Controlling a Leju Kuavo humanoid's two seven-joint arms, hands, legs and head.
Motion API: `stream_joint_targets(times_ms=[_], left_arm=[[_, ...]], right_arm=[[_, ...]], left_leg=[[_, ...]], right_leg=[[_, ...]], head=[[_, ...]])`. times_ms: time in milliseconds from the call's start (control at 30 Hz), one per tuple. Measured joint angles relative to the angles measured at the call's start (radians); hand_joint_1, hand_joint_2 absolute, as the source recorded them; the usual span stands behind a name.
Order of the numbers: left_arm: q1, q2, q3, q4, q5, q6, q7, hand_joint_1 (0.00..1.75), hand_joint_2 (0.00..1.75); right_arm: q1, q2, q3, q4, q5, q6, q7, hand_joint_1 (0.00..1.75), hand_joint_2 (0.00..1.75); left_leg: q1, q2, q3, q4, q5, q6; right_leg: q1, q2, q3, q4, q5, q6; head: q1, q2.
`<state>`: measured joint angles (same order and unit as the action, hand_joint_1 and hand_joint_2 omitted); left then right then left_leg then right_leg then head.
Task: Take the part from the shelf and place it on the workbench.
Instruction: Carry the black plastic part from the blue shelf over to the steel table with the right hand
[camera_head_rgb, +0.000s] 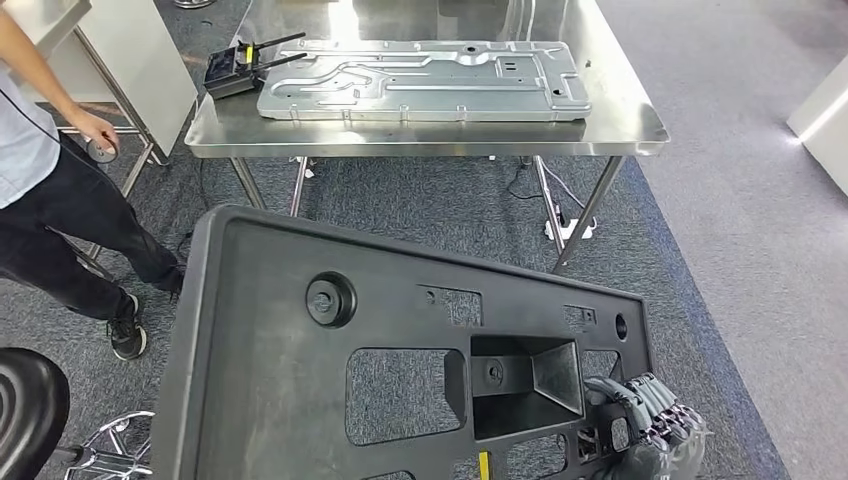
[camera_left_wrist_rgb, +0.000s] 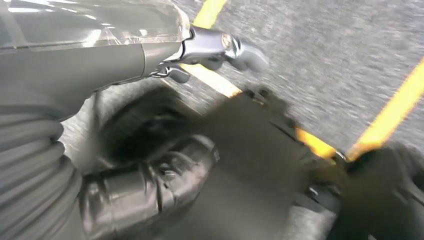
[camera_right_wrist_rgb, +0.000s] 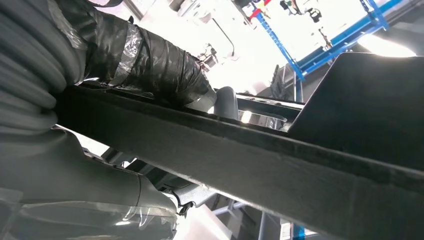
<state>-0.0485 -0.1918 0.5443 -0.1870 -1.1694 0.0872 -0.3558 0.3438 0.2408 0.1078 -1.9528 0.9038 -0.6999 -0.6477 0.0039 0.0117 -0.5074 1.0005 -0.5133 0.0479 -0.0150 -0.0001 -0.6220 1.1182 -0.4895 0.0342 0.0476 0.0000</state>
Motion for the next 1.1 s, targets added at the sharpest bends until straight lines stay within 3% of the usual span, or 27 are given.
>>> stream_joint_targets(times_ms=[67,200,267,333,367,400,433,500,567,667,733,767,833,900,933,967,1033,1100], left_arm=[[0.002,0.025,0.011,-0.001,0.001,-0.006,-0.005,0.0,1.75],[0.002,0.049,0.021,-0.001,0.0,-0.006,-0.005,0.0,1.75],[0.004,0.052,0.024,-0.001,-0.001,-0.003,-0.003,0.0,1.75],[0.005,0.053,0.028,-0.001,-0.001,0.0,-0.003,0.0,1.75],[0.005,0.053,0.03,-0.001,0.0,0.002,-0.003,0.0,1.75],[0.004,0.053,0.032,-0.001,0.0,0.003,-0.004,0.0,1.75],[0.004,0.053,0.033,-0.001,0.0,0.004,-0.004,0.0,1.75],[0.004,0.055,0.035,-0.001,0.0,0.007,-0.003,0.0,1.75],[0.006,0.056,0.037,-0.001,0.0,0.008,-0.002,0.0,1.75],[0.006,0.056,0.038,-0.001,0.001,0.011,-0.001,0.0,1.75],[0.006,0.055,0.04,-0.001,0.004,0.013,-0.001,0.0,1.75],[0.006,0.055,0.041,-0.001,0.005,0.014,-0.001,0.0,1.75],[0.007,0.055,0.046,-0.001,0.008,0.017,0.001,0.0,1.75],[0.008,0.056,0.051,-0.001,0.011,0.019,0.004,0.0,1.75],[0.008,0.056,0.054,-0.001,0.012,0.02,0.005,0.0,1.75],[0.008,0.056,0.056,-0.001,0.013,0.02,0.006,0.0,1.75],[0.008,0.055,0.06,-0.001,0.016,0.021,0.009,0.0,1.75],[0.008,0.055,0.062,-0.001,0.018,0.021,0.011,0.0,1.75]], right_arm=[[-0.008,-0.004,0.0,0.006,0.0,0.0,0.0,1.75,1.75],[-0.012,-0.007,0.002,0.012,0.0,0.0,0.0,1.75,1.75],[-0.014,-0.008,0.006,0.012,0.0,0.0,0.0,1.75,1.75],[-0.015,-0.008,0.01,0.015,0.0,0.0,0.0,1.75,1.75],[-0.015,-0.008,0.011,0.017,0.0,0.0,0.0,1.75,1.75],[-0.015,-0.009,0.012,0.02,0.0,0.0,0.0,1.75,1.75],[-0.016,-0.009,0.014,0.021,0.0,0.0,0.0,1.75,1.75],[-0.016,-0.01,0.017,0.023,-0.001,0.0,0.0,1.75,1.75],[-0.016,-0.011,0.019,0.024,-0.002,0.0,0.0,1.75,1.75],[-0.017,-0.013,0.023,0.025,-0.004,0.0,0.0,1.75,1.75],[-0.017,-0.013,0.024,0.025,-0.005,0.0,0.0,1.75,1.75],[-0.017,-0.013,0.024,0.025,-0.005,0.0,0.0,1.75,1.75],[-0.016,-0.014,0.024,0.026,-0.005,0.0,0.0,1.75,1.75],[-0.015,-0.016,0.024,0.027,-0.006,0.0,0.0,1.75,1.75],[-0.015,-0.017,0.024,0.028,-0.006,0.0,0.0,1.75,1.75],[-0.015,-0.017,0.024,0.029,-0.006,0.0,0.0,1.75,1.75],[-0.015,-0.017,0.024,0.029,-0.006,0.0,0.0,1.75,1.75],[-0.015,-0.017,0.025,0.029,-0.006,0.0,0.0,1.75,1.75]], left_leg=[[-0.004,0.0,-0.001,0.005,-0.007,-0.01],[-0.003,-0.001,-0.001,0.014,-0.021,-0.031],[0.0,-0.003,-0.034,0.087,-0.067,-0.04],[0.002,-0.003,-0.103,0.222,-0.127,-0.047],[0.003,-0.003,-0.132,0.274,-0.14,-0.049],[0.004,-0.003,-0.145,0.294,-0.134,-0.05],[0.005,-0.003,-0.138,0.271,-0.107,-0.05],[0.007,-0.004,-0.083,0.14,-0.028,-0.044],[0.004,-0.005,-0.04,0.036,0.012,-0.037],[0.001,-0.008,-0.035,0.017,0.015,-0.024],[0.004,-0.008,-0.031,0.008,0.021,-0.011],[0.006,-0.006,-0.029,0.004,0.023,-0.004],[0.005,-0.003,-0.029,0.003,0.023,0.004],[0.003,-0.002,-0.028,0.004,0.021,0.006],[0.002,-0.003,-0.026,0.005,0.019,0.006],[0.002,-0.004,-0.023,0.005,0.017,0.005],[0.0,-0.005,-0.016,0.007,0.011,0.0],[-0.003,-0.006,-0.016,0.01,0.005,-0.009]], right_leg=[[0.003,-0.002,0.036,-0.075,0.017,-0.011],[0.002,0.0,0.042,-0.089,0.014,-0.037],[-0.002,0.0,0.046,-0.097,0.015,-0.047],[-0.001,-0.001,0.047,-0.097,0.014,-0.052],[0.0,-0.001,0.047,-0.096,0.013,-0.053],[0.0,0.0,0.049,-0.096,0.011,-0.053],[0.0,0.002,0.051,-0.095,0.009,-0.052],[0.0,0.006,0.059,-0.095,0.005,-0.048],[0.002,0.01,0.061,-0.093,0.002,-0.039],[0.004,0.01,0.06,-0.096,0.004,-0.022],[0.003,0.008,0.053,-0.074,-0.014,-0.012],[0.003,0.007,0.036,-0.035,-0.038,-0.008],[0.002,0.006,-0.026,0.094,-0.101,-0.004],[0.001,0.006,-0.077,0.191,-0.125,-0.002],[0.001,0.006,-0.076,0.184,-0.107,-0.003],[0.001,0.005,-0.056,0.139,-0.073,-0.005],[0.005,0.004,0.011,-0.005,-0.005,-0.013],[0.009,0.003,0.046,-0.085,0.016,-0.02]], head=[[-0.001,0.0],[-0.001,0.0],[-0.002,0.0],[-0.002,0.0],[-0.002,0.0],[-0.002,0.0],[-0.002,0.0],[-0.002,0.0],[-0.002,0.0],[-0.002,0.0],[-0.001,0.0],[-0.001,0.0],[-0.001,0.0],[-0.001,0.0],[-0.001,0.0],[-0.001,0.0],[-0.001,0.0],[-0.001,0.0]])
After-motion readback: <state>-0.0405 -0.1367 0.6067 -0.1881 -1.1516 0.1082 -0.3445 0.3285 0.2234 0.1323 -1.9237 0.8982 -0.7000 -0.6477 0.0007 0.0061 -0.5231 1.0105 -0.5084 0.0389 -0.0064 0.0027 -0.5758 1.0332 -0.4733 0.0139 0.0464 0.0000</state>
